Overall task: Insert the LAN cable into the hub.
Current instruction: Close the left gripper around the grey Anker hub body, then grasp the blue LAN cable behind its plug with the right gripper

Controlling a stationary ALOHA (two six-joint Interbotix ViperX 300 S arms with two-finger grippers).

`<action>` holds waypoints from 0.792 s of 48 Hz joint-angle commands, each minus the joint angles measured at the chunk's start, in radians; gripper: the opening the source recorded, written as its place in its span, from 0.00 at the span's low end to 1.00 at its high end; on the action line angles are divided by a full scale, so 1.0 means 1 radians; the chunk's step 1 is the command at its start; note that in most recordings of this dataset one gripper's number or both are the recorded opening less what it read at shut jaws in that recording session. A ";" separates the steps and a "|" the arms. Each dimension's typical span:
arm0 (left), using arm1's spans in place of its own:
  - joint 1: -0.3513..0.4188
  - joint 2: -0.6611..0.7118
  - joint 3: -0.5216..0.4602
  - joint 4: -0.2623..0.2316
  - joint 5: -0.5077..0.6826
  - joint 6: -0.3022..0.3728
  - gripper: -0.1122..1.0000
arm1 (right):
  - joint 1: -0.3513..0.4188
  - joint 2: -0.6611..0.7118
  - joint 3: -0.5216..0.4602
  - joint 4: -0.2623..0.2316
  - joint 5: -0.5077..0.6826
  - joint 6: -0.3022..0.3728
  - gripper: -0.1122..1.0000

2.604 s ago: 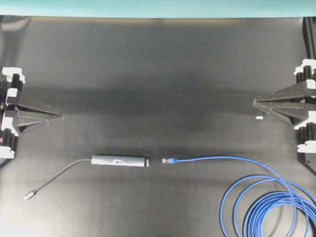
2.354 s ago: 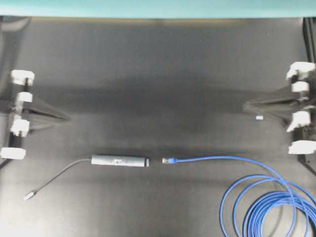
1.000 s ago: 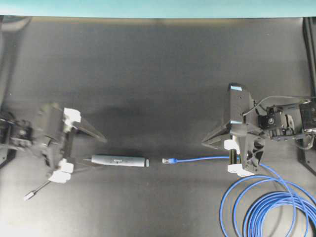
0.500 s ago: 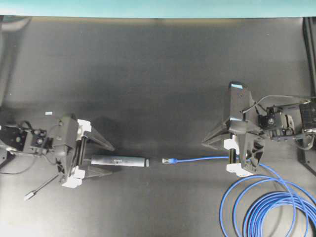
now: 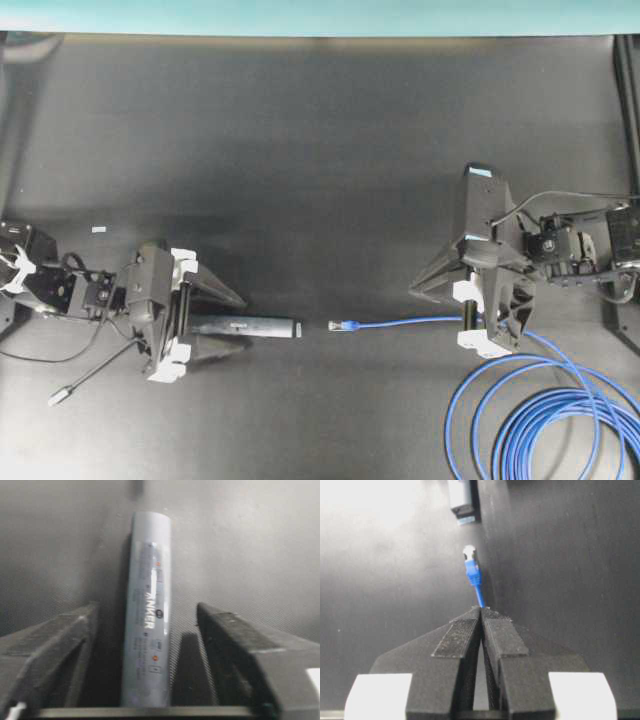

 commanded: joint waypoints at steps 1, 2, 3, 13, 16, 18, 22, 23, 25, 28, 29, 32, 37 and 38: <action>-0.006 0.002 -0.002 0.003 0.002 0.003 0.68 | 0.014 -0.002 -0.009 0.000 -0.005 0.006 0.11; -0.012 0.002 0.000 0.003 0.002 0.011 0.62 | 0.014 -0.003 -0.009 0.000 -0.005 0.006 0.11; -0.018 0.002 -0.003 0.003 0.005 0.018 0.58 | 0.014 -0.002 -0.008 0.000 -0.008 0.008 0.11; -0.018 0.002 -0.023 0.003 0.012 0.066 0.36 | 0.015 0.012 -0.002 0.002 -0.031 0.011 0.11; -0.015 -0.008 -0.028 0.003 0.021 0.066 0.36 | 0.015 0.020 0.003 0.002 -0.043 0.009 0.11; -0.008 -0.025 -0.031 0.003 0.040 0.066 0.36 | 0.017 0.026 0.008 0.002 -0.057 0.009 0.11; 0.002 -0.072 -0.034 0.003 0.086 0.064 0.36 | 0.023 0.044 0.025 0.002 -0.100 0.009 0.11; 0.005 -0.086 -0.032 0.003 0.103 0.063 0.36 | 0.025 0.049 0.029 0.002 -0.117 0.009 0.11; 0.012 -0.117 -0.031 0.003 0.144 0.057 0.36 | 0.029 0.063 0.038 0.000 -0.158 0.008 0.11; 0.028 -0.163 -0.034 0.003 0.207 0.040 0.36 | 0.031 0.080 0.048 0.000 -0.212 0.005 0.15; 0.035 -0.187 -0.035 0.003 0.233 0.032 0.36 | 0.031 0.086 0.049 0.000 -0.227 0.003 0.17; 0.046 -0.238 -0.041 0.003 0.288 0.026 0.36 | 0.031 0.109 0.054 0.000 -0.273 0.002 0.26; 0.051 -0.318 -0.058 0.003 0.391 0.023 0.36 | 0.032 0.167 0.051 -0.003 -0.314 -0.006 0.47; 0.052 -0.333 -0.063 0.003 0.419 0.023 0.36 | 0.032 0.179 0.051 -0.005 -0.316 -0.008 0.50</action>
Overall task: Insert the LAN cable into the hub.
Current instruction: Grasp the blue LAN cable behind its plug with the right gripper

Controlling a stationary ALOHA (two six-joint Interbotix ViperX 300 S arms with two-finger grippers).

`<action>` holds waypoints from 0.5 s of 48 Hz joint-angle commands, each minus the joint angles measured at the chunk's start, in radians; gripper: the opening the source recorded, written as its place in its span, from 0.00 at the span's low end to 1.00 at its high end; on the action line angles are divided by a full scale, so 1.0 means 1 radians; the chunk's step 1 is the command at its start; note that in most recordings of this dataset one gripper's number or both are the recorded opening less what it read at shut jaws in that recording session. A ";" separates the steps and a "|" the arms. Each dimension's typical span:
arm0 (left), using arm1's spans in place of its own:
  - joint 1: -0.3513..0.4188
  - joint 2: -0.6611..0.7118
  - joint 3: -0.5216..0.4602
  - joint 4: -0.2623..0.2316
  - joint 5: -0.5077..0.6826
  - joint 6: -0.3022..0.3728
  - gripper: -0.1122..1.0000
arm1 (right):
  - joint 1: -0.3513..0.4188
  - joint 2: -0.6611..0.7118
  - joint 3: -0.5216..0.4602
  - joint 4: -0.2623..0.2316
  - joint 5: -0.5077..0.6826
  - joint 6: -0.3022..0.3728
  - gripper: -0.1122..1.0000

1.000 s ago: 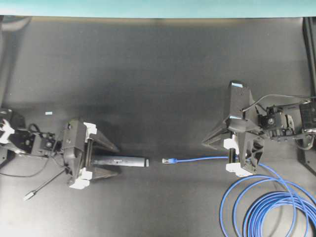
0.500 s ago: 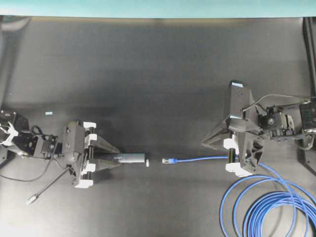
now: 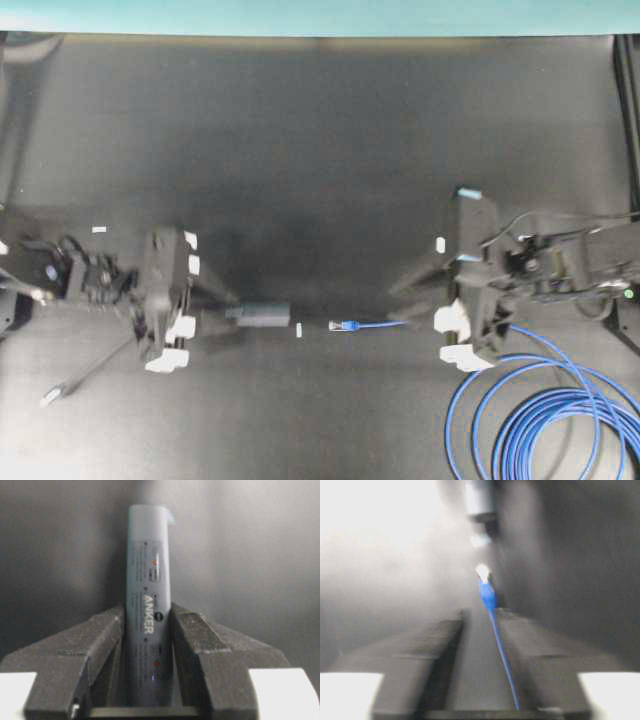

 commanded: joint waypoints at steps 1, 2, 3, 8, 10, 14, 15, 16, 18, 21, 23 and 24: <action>-0.003 -0.074 -0.028 0.003 0.098 -0.002 0.36 | 0.005 0.055 -0.011 -0.006 -0.028 -0.011 0.55; -0.005 -0.087 -0.034 0.003 0.130 -0.002 0.36 | 0.005 0.067 -0.014 -0.009 -0.028 -0.012 0.61; -0.006 -0.104 -0.043 0.003 0.179 -0.002 0.36 | 0.005 0.080 -0.017 -0.011 -0.026 -0.014 0.64; -0.017 -0.155 -0.077 0.003 0.328 0.011 0.36 | 0.008 0.143 -0.044 -0.023 -0.028 -0.026 0.74; -0.020 -0.172 -0.087 0.003 0.371 0.012 0.36 | 0.009 0.166 -0.055 -0.026 -0.026 -0.032 0.73; -0.023 -0.195 -0.097 0.003 0.411 0.014 0.36 | 0.011 0.216 -0.081 -0.028 -0.029 -0.048 0.73; -0.023 -0.198 -0.097 0.003 0.413 0.014 0.36 | 0.011 0.227 -0.086 -0.028 -0.031 -0.052 0.72; -0.023 -0.201 -0.097 0.003 0.413 0.014 0.36 | 0.011 0.238 -0.092 -0.028 -0.032 -0.055 0.72; -0.025 -0.207 -0.097 0.003 0.414 0.012 0.36 | 0.011 0.256 -0.101 -0.026 -0.034 -0.064 0.72; -0.025 -0.212 -0.098 0.003 0.417 0.006 0.36 | 0.011 0.284 -0.115 -0.028 -0.035 -0.078 0.72; -0.026 -0.213 -0.098 0.003 0.417 0.005 0.36 | 0.011 0.299 -0.123 -0.028 -0.034 -0.086 0.72; -0.026 -0.213 -0.100 0.003 0.417 0.005 0.36 | 0.011 0.305 -0.126 -0.026 -0.035 -0.089 0.72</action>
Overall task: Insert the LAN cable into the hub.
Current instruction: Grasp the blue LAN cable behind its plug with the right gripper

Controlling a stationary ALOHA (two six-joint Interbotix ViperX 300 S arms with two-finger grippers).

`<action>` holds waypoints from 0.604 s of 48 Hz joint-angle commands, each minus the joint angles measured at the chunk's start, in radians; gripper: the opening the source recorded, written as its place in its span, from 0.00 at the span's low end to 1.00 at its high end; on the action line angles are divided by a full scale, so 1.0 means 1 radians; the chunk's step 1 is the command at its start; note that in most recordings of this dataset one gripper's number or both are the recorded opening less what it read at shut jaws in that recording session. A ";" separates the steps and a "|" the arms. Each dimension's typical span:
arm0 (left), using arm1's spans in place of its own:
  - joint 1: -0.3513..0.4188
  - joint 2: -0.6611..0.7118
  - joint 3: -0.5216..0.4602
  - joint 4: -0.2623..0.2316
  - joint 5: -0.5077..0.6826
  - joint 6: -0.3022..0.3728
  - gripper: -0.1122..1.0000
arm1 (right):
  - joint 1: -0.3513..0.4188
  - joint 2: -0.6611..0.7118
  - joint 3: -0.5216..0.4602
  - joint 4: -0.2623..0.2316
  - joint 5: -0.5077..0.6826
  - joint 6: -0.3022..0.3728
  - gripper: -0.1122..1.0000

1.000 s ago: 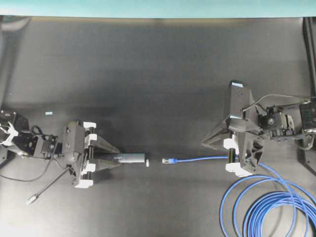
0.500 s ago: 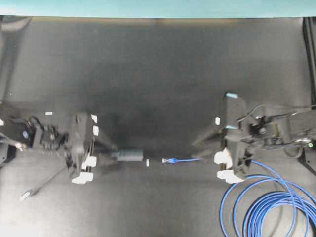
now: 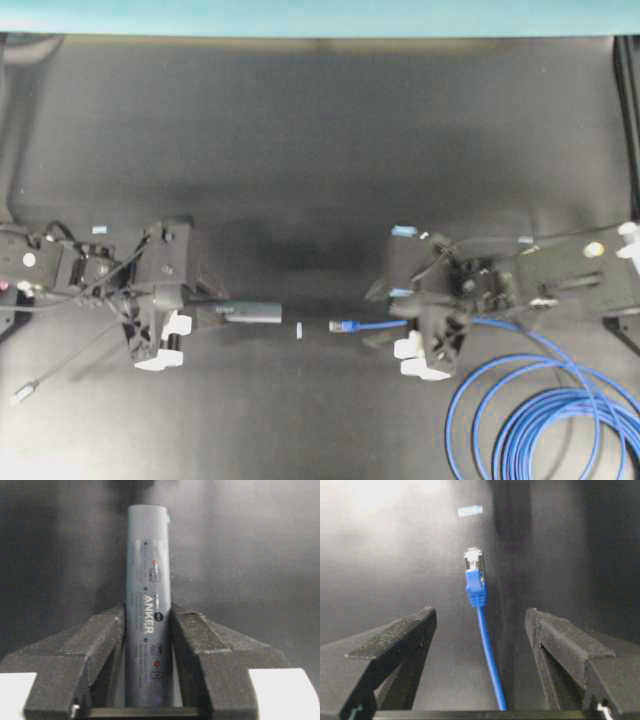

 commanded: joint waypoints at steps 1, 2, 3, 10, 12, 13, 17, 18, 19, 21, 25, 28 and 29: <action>-0.003 -0.017 -0.018 0.003 -0.003 -0.003 0.36 | 0.006 0.032 -0.026 -0.003 -0.009 -0.021 0.72; -0.003 -0.017 -0.020 0.003 -0.003 -0.003 0.36 | 0.008 0.038 -0.029 -0.003 -0.008 -0.025 0.72; -0.003 -0.018 -0.020 0.003 -0.003 -0.005 0.36 | 0.008 0.044 -0.032 -0.002 -0.009 -0.028 0.72; -0.003 -0.017 -0.023 0.003 -0.002 -0.005 0.36 | 0.008 0.067 -0.044 -0.002 -0.014 -0.038 0.72; -0.003 -0.018 -0.021 0.003 0.000 -0.005 0.36 | 0.008 0.075 -0.046 -0.003 -0.017 -0.038 0.72; -0.003 -0.017 -0.020 0.003 0.000 -0.005 0.36 | 0.008 0.080 -0.048 -0.003 -0.020 -0.038 0.72; -0.002 -0.018 -0.015 0.003 0.003 -0.005 0.36 | 0.008 0.094 -0.048 -0.002 -0.031 -0.038 0.72; -0.002 -0.017 -0.015 0.003 0.005 -0.005 0.36 | 0.008 0.097 -0.048 -0.003 -0.034 -0.038 0.72; 0.000 -0.018 -0.015 0.003 0.006 -0.005 0.36 | 0.008 0.100 -0.049 -0.002 -0.038 -0.038 0.72; 0.000 -0.018 -0.015 0.003 0.008 -0.005 0.36 | 0.008 0.106 -0.048 -0.003 -0.044 -0.038 0.72; 0.002 -0.018 -0.014 0.003 0.008 -0.005 0.36 | 0.008 0.114 -0.049 -0.003 -0.058 -0.040 0.71; 0.002 -0.018 -0.015 0.003 0.008 -0.005 0.36 | 0.009 0.117 -0.048 -0.003 -0.063 -0.040 0.70; 0.002 -0.018 -0.015 0.003 0.008 -0.005 0.36 | 0.009 0.117 -0.049 -0.002 -0.063 -0.040 0.69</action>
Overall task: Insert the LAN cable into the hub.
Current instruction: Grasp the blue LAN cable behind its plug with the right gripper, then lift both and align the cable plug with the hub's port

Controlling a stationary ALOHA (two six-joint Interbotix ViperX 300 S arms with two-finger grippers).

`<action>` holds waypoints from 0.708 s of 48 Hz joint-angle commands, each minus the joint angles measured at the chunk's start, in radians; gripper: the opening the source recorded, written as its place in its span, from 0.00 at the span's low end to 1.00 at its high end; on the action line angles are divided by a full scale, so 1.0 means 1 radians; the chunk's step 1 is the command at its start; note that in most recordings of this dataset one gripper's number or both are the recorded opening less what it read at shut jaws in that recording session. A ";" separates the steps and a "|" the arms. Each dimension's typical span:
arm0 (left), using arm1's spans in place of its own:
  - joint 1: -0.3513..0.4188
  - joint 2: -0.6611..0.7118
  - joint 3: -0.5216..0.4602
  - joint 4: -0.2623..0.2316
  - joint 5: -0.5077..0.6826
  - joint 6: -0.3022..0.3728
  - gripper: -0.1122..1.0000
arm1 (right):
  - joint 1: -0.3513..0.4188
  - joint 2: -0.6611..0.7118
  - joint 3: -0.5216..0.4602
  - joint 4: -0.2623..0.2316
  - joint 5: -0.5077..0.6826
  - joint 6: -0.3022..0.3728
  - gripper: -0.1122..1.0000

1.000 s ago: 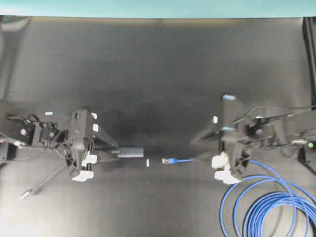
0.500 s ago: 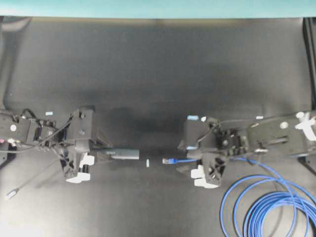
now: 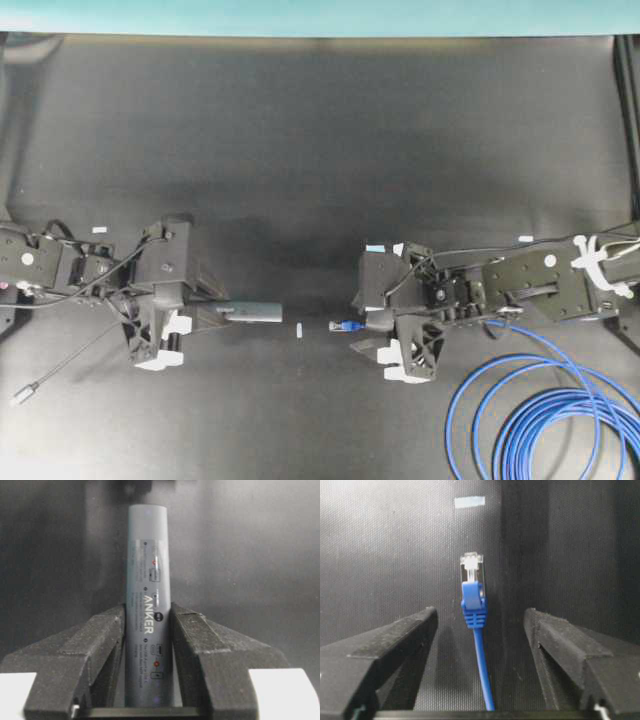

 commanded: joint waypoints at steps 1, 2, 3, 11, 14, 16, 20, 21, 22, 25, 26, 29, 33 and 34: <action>0.000 -0.015 -0.009 0.003 -0.005 -0.002 0.36 | 0.005 0.006 -0.011 -0.002 -0.014 -0.006 0.68; 0.000 -0.015 -0.008 0.003 -0.005 -0.002 0.36 | 0.006 0.006 -0.009 -0.002 -0.015 -0.008 0.67; 0.000 -0.015 -0.009 0.003 -0.005 -0.002 0.36 | 0.005 0.006 -0.011 -0.002 -0.018 -0.008 0.66; 0.000 -0.015 -0.009 0.003 -0.005 -0.002 0.36 | 0.012 0.006 -0.009 -0.020 -0.032 -0.008 0.49; 0.000 -0.015 -0.009 0.003 -0.005 0.000 0.36 | 0.015 0.006 -0.008 -0.021 -0.037 -0.008 0.38; -0.002 -0.015 -0.008 0.003 -0.005 0.003 0.36 | 0.017 0.006 -0.008 -0.021 -0.043 -0.005 0.30; -0.009 -0.015 -0.008 0.003 -0.005 0.006 0.36 | 0.021 0.005 -0.002 -0.018 -0.066 -0.002 0.22; -0.011 -0.015 -0.008 0.003 -0.005 0.006 0.36 | 0.021 0.005 0.002 -0.017 -0.075 0.003 0.22; -0.012 -0.015 -0.008 0.003 -0.005 0.006 0.36 | 0.021 0.003 0.005 -0.017 -0.081 0.005 0.22; -0.018 -0.015 -0.008 0.003 -0.006 0.009 0.36 | 0.021 -0.002 0.012 -0.014 -0.098 0.008 0.22; -0.020 -0.015 -0.009 0.003 -0.005 0.011 0.36 | 0.020 -0.002 0.014 -0.012 -0.104 0.009 0.22; -0.025 -0.015 -0.012 0.003 -0.005 0.015 0.36 | 0.020 -0.005 0.018 -0.006 -0.110 0.009 0.22; -0.026 -0.015 -0.025 0.003 -0.003 0.020 0.36 | 0.020 -0.014 0.009 -0.003 -0.100 0.009 0.22; -0.025 -0.015 -0.029 0.003 -0.002 0.023 0.36 | 0.020 -0.015 0.005 -0.003 -0.098 0.009 0.22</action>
